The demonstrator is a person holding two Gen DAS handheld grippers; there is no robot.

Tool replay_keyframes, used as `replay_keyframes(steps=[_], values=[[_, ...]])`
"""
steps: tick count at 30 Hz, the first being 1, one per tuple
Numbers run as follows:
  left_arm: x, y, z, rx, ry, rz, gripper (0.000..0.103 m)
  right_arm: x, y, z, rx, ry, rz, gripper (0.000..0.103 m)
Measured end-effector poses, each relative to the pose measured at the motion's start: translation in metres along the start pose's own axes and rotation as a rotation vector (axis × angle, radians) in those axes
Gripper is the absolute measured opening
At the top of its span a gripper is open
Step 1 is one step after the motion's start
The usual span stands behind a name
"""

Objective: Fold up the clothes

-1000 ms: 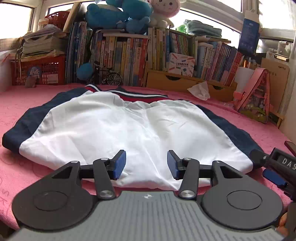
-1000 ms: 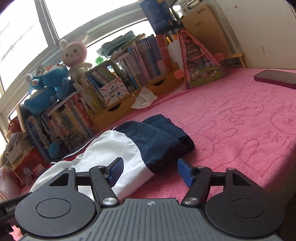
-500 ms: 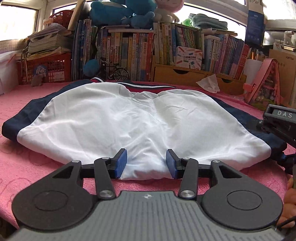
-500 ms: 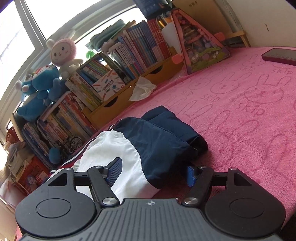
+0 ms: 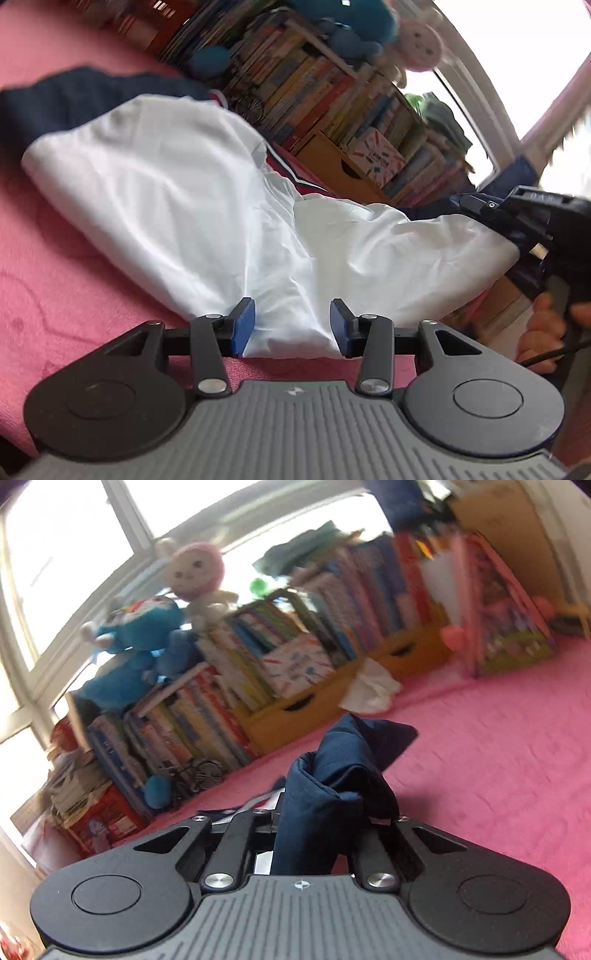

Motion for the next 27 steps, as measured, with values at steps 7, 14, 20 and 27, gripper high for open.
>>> replay_keyframes(steps=[7, 14, 20, 27], values=[[0.031, 0.082, -0.095, -0.085, 0.215, 0.23, 0.041, -0.045, -0.074, -0.172, 0.411, 0.421, -0.175, 0.029], [0.04, 0.099, -0.11, -0.171, 0.244, 0.257, 0.069, -0.069, -0.037, -0.176, 0.584, 0.373, -0.135, 0.084], [0.04, 0.058, -0.076, -0.181, 0.189, 0.168, 0.079, -0.09, 0.031, -0.102, 0.246, 0.334, -0.03, 0.092], [0.056, 0.016, -0.058, -0.061, 0.218, 0.18, 0.078, -0.17, 0.023, -0.089, -0.015, 0.423, -0.139, 0.09]])
Point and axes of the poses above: each gripper's, at about its wrist camera, not at the fingertips, and y roughly against the way its jaws point, z to its right, x to its top, the point moved 2 cm from there along -y, roughly the way its jaws point, and after that the axes turned 9 degrees about x, right-handed, at the moved point
